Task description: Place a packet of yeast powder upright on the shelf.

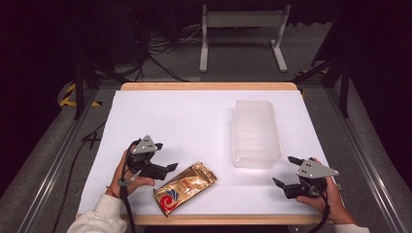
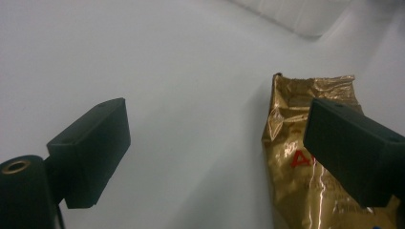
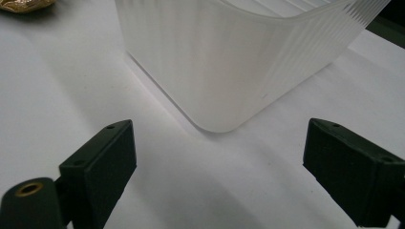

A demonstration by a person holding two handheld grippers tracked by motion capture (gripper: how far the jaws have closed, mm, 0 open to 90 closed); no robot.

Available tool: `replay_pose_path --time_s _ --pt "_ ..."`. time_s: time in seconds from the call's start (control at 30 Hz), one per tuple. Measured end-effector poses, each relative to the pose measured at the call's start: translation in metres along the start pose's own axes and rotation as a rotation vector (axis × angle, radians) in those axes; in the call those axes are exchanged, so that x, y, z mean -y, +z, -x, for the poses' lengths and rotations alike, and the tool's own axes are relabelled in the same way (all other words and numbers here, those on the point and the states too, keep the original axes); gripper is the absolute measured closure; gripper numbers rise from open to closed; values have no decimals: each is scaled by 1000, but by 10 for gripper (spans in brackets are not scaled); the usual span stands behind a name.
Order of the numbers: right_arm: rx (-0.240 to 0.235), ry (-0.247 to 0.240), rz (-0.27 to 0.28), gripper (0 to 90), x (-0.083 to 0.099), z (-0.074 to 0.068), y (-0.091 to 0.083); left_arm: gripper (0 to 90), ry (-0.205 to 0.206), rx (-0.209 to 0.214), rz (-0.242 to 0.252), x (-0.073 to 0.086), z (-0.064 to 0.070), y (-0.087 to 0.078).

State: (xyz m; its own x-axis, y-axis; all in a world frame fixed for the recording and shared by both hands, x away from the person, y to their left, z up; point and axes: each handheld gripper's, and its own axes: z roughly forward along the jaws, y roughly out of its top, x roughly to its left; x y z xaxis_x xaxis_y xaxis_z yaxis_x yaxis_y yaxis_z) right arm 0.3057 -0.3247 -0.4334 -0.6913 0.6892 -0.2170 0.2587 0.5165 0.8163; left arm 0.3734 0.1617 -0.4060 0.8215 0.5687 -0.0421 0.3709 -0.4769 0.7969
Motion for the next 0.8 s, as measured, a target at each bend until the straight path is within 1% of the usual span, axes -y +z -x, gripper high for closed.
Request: replay_pose_path --time_s 0.03,0.1,0.17,0.23,0.27,0.3,0.33,0.4,0.43,0.5,0.57,0.6,0.63,0.67,0.7,0.8 --pt "-2 1 4 115 0 0 0 113 -2 12 -12 -3 1 4" --pt "-4 3 2 115 0 1 1 115 11 33 -19 -8 2 13" --pt "-8 2 -3 115 0 1 1 127 15 67 -28 -13 1 22" --pt "-11 -1 -4 115 0 0 1 146 23 82 -39 -16 1 29" --pt "-12 -3 -5 115 0 0 1 156 22 98 -48 -17 2 32" --pt "-15 -6 -6 115 0 0 1 175 23 126 -52 -18 2 36" --pt "-18 -8 -9 115 0 0 2 179 33 151 -61 -20 3 42" --pt "-21 -11 -12 115 1 0 2 180 42 156 -83 -23 6 49" --pt "-21 -13 -12 115 1 0 2 180 52 170 -99 -24 7 53" --pt "-21 -14 -13 116 1 -1 2 179 65 165 -122 -26 10 61" --pt "-23 -17 -15 115 1 -1 2 169 61 175 -142 -28 12 68" --pt "-23 -20 -17 115 1 -1 2 161 57 182 -143 -28 13 70" --pt "-22 -21 -20 115 1 -1 2 162 59 188 -153 -28 15 72" --pt "-22 -22 -21 115 1 -1 2 161 76 193 -165 -29 17 75" --pt "-22 -22 -21 115 1 -1 2 162 76 193 -165 -29 17 75" --pt "-25 -23 -24 115 1 -1 2 162 82 193 -195 -28 20 82"
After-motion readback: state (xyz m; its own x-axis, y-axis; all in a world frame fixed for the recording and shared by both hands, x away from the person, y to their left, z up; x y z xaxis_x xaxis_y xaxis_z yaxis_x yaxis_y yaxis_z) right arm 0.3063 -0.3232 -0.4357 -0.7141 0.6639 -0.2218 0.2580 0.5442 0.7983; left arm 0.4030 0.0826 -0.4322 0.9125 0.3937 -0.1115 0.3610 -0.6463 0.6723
